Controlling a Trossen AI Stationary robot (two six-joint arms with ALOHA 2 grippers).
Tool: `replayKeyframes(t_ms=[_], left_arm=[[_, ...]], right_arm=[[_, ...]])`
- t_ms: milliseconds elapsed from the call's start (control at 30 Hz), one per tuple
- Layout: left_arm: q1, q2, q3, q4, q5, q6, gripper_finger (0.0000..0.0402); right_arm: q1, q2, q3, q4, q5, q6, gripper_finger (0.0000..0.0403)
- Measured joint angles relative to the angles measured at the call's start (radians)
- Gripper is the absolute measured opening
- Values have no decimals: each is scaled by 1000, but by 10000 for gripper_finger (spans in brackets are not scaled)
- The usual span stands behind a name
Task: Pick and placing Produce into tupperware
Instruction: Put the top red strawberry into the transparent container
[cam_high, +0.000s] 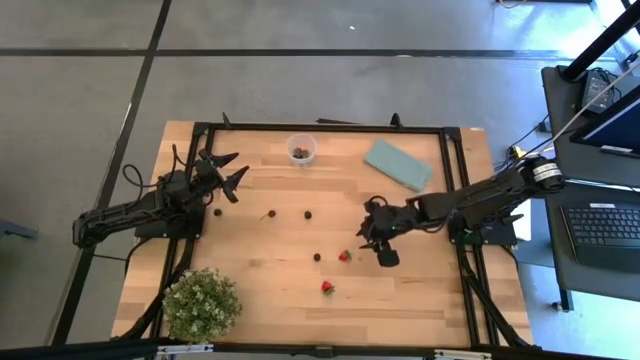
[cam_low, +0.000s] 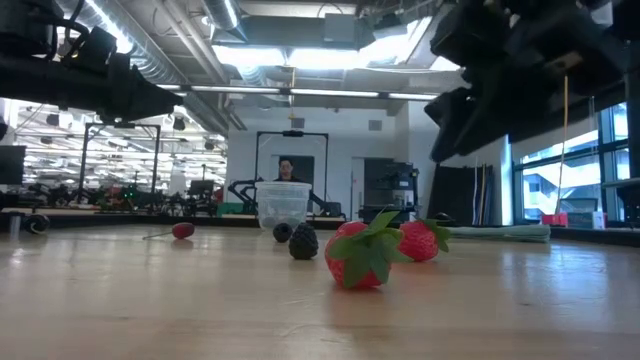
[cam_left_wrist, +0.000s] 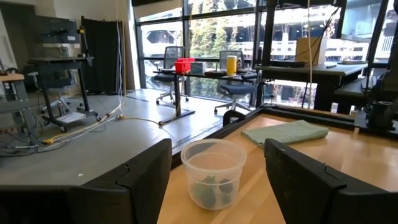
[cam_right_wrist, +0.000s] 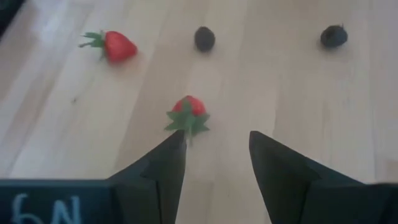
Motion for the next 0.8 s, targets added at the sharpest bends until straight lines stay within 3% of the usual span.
replayKeyframes(t_ms=[367, 800], left_arm=[[0, 0, 0, 0, 0, -1, 247], [0, 0, 0, 0, 0, 0, 247]], right_arm=[[7, 121, 1, 59, 11, 24, 179], [13, 219, 1, 141, -56, 24, 179]])
